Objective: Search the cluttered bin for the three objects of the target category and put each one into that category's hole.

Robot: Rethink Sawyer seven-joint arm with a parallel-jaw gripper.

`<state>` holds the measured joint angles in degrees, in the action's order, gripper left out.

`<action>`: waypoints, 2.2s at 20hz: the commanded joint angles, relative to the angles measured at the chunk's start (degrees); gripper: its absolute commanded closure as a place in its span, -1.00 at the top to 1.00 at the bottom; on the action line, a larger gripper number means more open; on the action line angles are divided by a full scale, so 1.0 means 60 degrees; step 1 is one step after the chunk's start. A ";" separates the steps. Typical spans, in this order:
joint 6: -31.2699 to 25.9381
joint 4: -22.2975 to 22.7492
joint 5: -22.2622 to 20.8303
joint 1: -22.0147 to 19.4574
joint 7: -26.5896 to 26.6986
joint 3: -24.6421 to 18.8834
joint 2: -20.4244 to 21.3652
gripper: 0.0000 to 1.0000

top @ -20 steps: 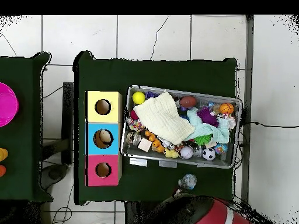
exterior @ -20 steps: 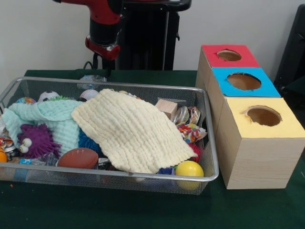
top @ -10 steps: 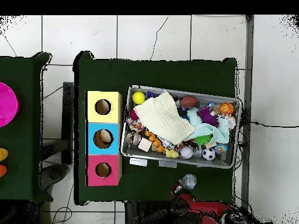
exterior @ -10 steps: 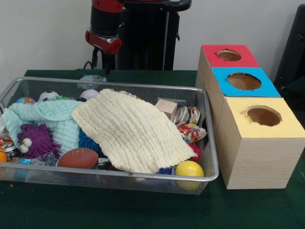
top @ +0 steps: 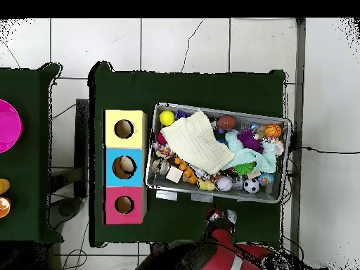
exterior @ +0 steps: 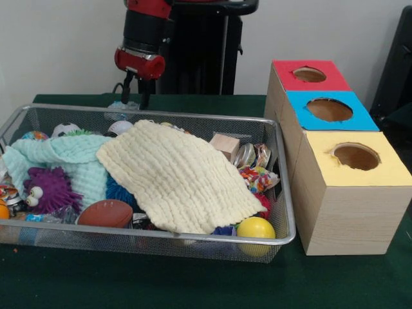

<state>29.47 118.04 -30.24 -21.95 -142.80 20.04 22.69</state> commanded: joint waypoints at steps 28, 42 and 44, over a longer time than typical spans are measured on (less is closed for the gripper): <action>-0.3491 -0.1000 0.1191 -0.0864 -0.0783 -0.0988 0.0011 1.00; -0.2327 -0.1019 0.1109 -0.0954 -0.0971 -0.0985 -0.0411 1.00; -0.1900 -0.1023 0.1061 -0.0983 -0.1001 -0.0948 -0.0543 1.00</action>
<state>10.16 118.08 -25.92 -26.93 -142.80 20.62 22.82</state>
